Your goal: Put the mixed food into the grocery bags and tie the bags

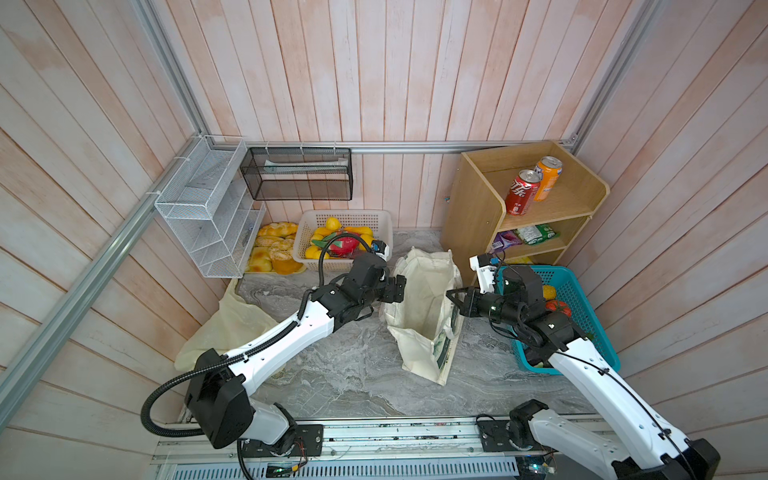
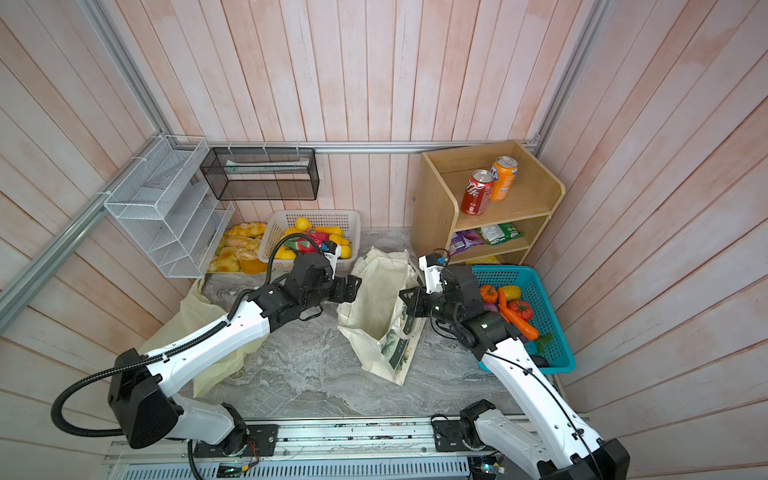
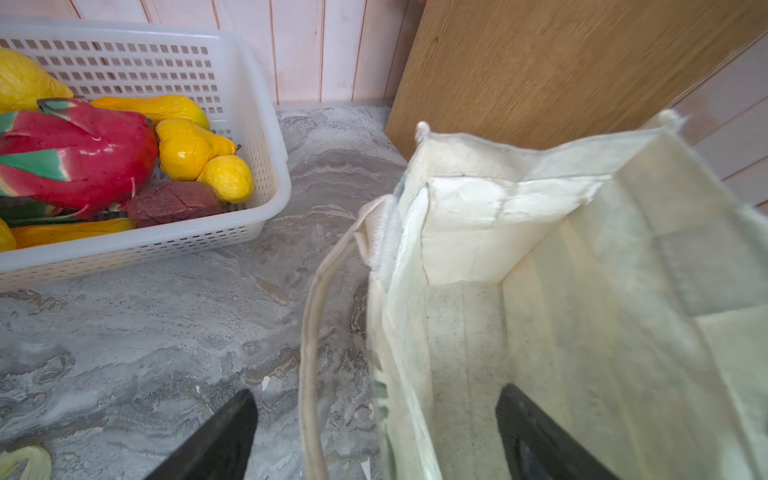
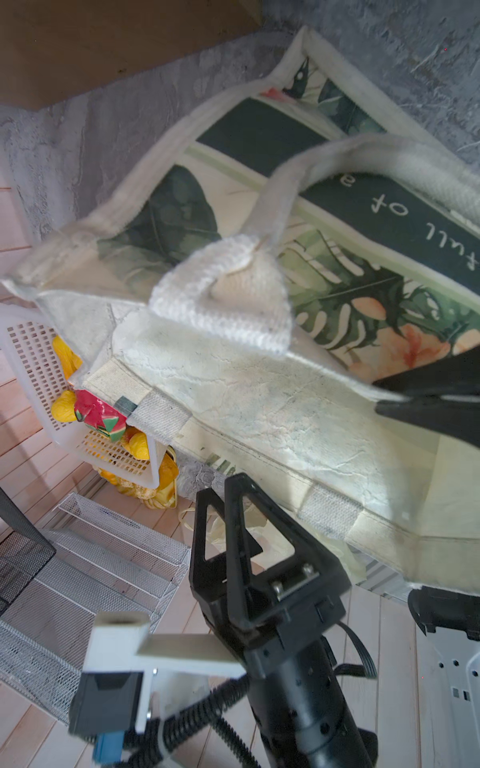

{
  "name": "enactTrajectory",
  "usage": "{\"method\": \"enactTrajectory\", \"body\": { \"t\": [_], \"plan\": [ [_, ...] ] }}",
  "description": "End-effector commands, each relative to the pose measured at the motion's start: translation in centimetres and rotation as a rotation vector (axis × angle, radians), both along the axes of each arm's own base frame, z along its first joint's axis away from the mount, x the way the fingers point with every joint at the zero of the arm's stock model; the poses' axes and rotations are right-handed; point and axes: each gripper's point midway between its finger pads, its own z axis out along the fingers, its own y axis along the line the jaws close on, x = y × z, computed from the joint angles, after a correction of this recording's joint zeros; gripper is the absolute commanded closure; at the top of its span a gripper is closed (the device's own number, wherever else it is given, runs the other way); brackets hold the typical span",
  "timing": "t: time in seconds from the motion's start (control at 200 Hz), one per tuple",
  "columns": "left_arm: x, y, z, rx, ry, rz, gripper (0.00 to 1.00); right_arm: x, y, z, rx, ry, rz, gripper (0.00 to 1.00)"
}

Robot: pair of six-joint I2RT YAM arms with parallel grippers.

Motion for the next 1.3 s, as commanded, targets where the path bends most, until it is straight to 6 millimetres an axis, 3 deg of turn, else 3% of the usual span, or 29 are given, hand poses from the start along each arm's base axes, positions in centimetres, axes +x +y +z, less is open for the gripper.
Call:
{"method": "enactTrajectory", "body": {
  "t": [0.0, 0.125, 0.19, 0.235, 0.33, 0.37, 0.48, 0.665, 0.81, 0.895, 0.935, 0.98, 1.115, 1.205, 1.295],
  "plan": [
    [0.8, 0.0, 0.5, 0.007, -0.014, -0.035, 0.07, -0.2, -0.5, -0.1, -0.014, -0.02, -0.012, 1.0],
    [0.2, -1.5, -0.1, -0.078, 0.039, -0.121, 0.07, -0.3, -0.6, -0.4, -0.013, -0.022, -0.013, 1.0],
    [-0.3, -2.4, -0.3, -0.131, 0.056, -0.165, 0.13, -0.3, -0.7, -0.6, -0.015, -0.022, -0.012, 1.0],
    [-0.7, -2.9, -0.4, -0.172, 0.069, -0.193, 0.28, -0.2, -0.7, -0.7, -0.017, -0.022, -0.013, 1.0],
    [-1.2, -3.4, 0.0, -0.231, 0.08, -0.218, 0.83, -0.1, -0.8, -0.4, -0.01, -0.026, -0.012, 1.0],
    [-1.3, -3.2, 0.3, -0.242, 0.079, -0.213, 1.0, -0.1, -0.8, -0.2, -0.004, -0.03, -0.01, 1.0],
    [-1.8, -1.8, 2.5, -0.274, 0.038, -0.156, 1.0, 0.3, -0.7, 0.6, 0.0, -0.036, -0.008, 1.0],
    [-3.5, 2.6, 5.5, -0.352, -0.055, -0.003, 1.0, 1.5, -0.1, 1.1, 0.005, -0.041, -0.002, 1.0],
    [-4.4, 3.0, 3.9, -0.38, -0.014, 0.012, 1.0, 2.6, 0.3, 0.8, -0.001, -0.031, -0.006, 1.0],
    [-4.4, 2.7, 2.3, -0.368, 0.031, 0.008, 1.0, 2.9, 0.1, 1.1, -0.013, -0.034, -0.019, 0.66],
    [-4.4, 2.5, 1.8, -0.366, 0.044, 0.005, 1.0, 3.1, -0.4, 1.7, -0.029, -0.046, -0.045, 0.54],
    [-4.5, 2.3, 1.4, -0.368, 0.057, 0.002, 1.0, 3.4, -1.5, 2.3, -0.051, -0.06, -0.093, 0.48],
    [-4.9, 1.8, 1.8, -0.394, 0.06, -0.025, 1.0, 4.0, -6.5, 4.1, -0.101, -0.086, -0.299, 0.44],
    [-5.4, 1.6, 2.5, -0.413, 0.052, -0.038, 1.0, 4.6, -10.5, 4.0, -0.142, -0.087, -0.453, 0.4],
    [-6.0, 1.5, 2.6, -0.425, 0.048, -0.046, 1.0, 5.3, -13.0, 3.7, -0.16, -0.1, -0.536, 0.35]
  ]
}}
